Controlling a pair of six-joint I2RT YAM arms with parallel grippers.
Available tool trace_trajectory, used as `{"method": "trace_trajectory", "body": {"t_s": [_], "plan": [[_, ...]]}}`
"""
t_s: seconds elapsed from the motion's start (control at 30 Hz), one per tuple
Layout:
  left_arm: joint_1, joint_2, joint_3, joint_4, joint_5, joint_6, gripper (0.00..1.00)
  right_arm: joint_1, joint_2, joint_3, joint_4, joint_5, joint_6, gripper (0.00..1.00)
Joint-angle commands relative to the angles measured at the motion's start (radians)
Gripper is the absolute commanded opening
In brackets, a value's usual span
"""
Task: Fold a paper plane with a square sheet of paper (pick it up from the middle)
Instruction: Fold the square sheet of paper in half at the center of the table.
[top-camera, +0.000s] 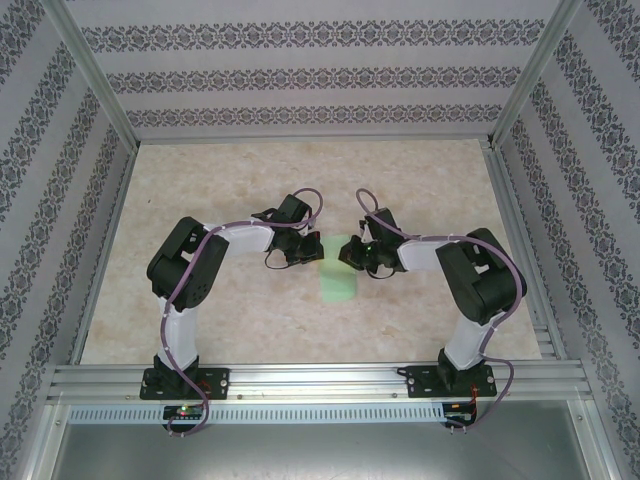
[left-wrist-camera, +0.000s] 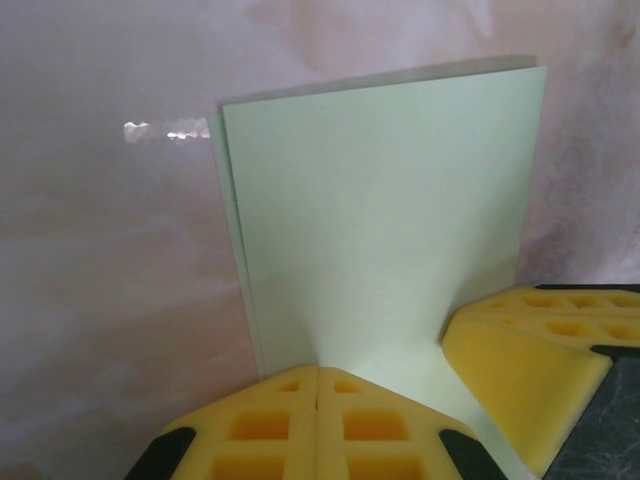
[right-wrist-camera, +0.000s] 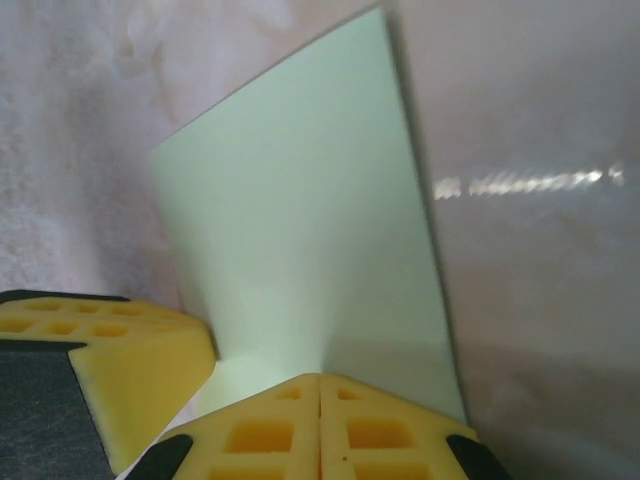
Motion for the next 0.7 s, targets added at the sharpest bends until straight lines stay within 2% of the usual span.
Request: {"method": "trace_trajectory", "body": {"t_s": [0.0,0.13,0.27,0.43,0.67], "plan": [[-0.013,0.083,-0.072,-0.203,-0.109,0.026,0.00,-0.043,0.012,-0.059,0.071,0.059,0.012,0.07],[-0.014,0.083,-0.067,-0.210,-0.109,0.031,0.00,-0.112,-0.022,-0.105,0.091,0.072,0.008,0.07],[-0.014,0.080,-0.067,-0.214,-0.112,0.031,0.00,-0.121,-0.120,-0.117,0.079,0.061,-0.009,0.08],[-0.013,0.084,-0.057,-0.216,-0.110,0.033,0.00,-0.065,-0.193,-0.077,-0.003,0.001,-0.060,0.08],[-0.015,0.092,-0.047,-0.220,-0.108,0.036,0.00,0.019,-0.114,-0.021,-0.112,-0.083,-0.113,0.09]]}}
